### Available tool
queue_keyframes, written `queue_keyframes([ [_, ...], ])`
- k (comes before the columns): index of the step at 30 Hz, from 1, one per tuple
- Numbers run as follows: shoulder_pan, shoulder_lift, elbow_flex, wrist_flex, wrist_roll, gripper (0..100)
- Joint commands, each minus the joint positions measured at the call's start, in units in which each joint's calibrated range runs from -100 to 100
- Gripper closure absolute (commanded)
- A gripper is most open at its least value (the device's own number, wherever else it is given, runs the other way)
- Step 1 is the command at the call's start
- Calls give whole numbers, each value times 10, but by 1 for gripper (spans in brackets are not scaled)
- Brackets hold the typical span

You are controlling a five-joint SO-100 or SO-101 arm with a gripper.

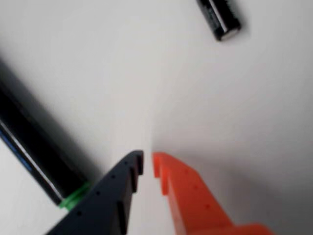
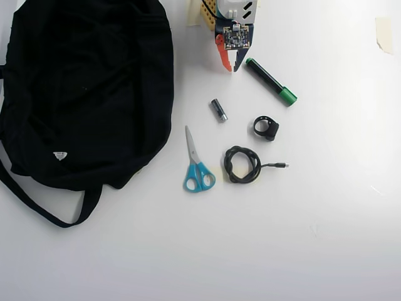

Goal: Put the green marker into the black bag

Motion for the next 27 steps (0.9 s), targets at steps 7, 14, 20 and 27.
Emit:
queue_keyframes([
  [7, 3, -9, 15, 16, 1, 98],
  [14, -2, -9, 15, 16, 1, 98],
  [20, -2, -8, 15, 15, -2, 98],
  [27, -2, -1, 9, -103, -5, 98],
])
